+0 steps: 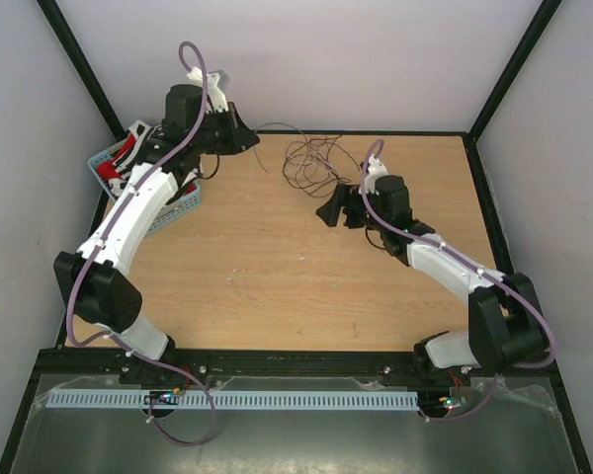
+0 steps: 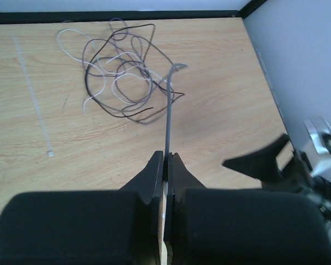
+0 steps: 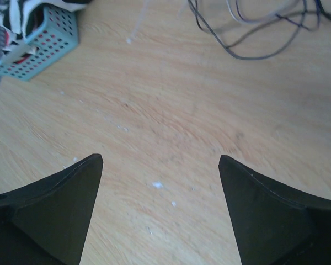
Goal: Zip-tie the wires
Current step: Pick up the cable at the center of the board.
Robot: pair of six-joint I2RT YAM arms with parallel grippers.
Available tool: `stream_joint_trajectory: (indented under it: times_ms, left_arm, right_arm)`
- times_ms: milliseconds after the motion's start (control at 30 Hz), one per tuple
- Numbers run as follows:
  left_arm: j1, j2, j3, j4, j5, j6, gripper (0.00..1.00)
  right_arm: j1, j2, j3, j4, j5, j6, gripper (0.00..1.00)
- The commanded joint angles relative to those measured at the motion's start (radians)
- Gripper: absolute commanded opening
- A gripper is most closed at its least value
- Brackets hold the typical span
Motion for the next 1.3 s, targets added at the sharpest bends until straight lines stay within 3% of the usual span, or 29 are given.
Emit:
stream_joint_trajectory:
  times_ms: [0, 267, 567, 700, 1067, 1167, 1267]
  left_arm:
    - [-0.005, -0.066, 0.036, -0.018, 0.112, 0.006, 0.0]
    - [-0.016, -0.131, 0.091, -0.019, 0.14, -0.022, 0.0]
    - [-0.017, -0.171, 0.082, -0.021, 0.14, -0.038, 0.0]
    - [-0.017, -0.184, 0.082, -0.022, 0.137, -0.044, 0.0]
    - [-0.022, -0.201, 0.098, -0.02, 0.146, -0.074, 0.0]
    - [-0.022, -0.209, 0.098, -0.02, 0.14, -0.068, 0.0]
    - [-0.02, -0.22, 0.095, -0.026, 0.13, -0.058, 0.0]
  right_arm:
    - [0.024, 0.078, 0.125, 0.107, -0.049, 0.008, 0.97]
    - [0.063, 0.224, 0.272, 0.223, 0.114, -0.005, 0.98]
    - [0.109, 0.465, 0.421, 0.284, 0.139, -0.035, 0.98]
    - [0.112, 0.581, 0.478, 0.334, 0.154, -0.016, 0.9]
    - [0.116, 0.813, 0.624, 0.381, 0.205, -0.023, 0.88]
    - [0.116, 0.846, 0.653, 0.377, 0.195, -0.035, 0.77]
    - [0.116, 0.847, 0.668, 0.36, 0.189, -0.065, 0.54]
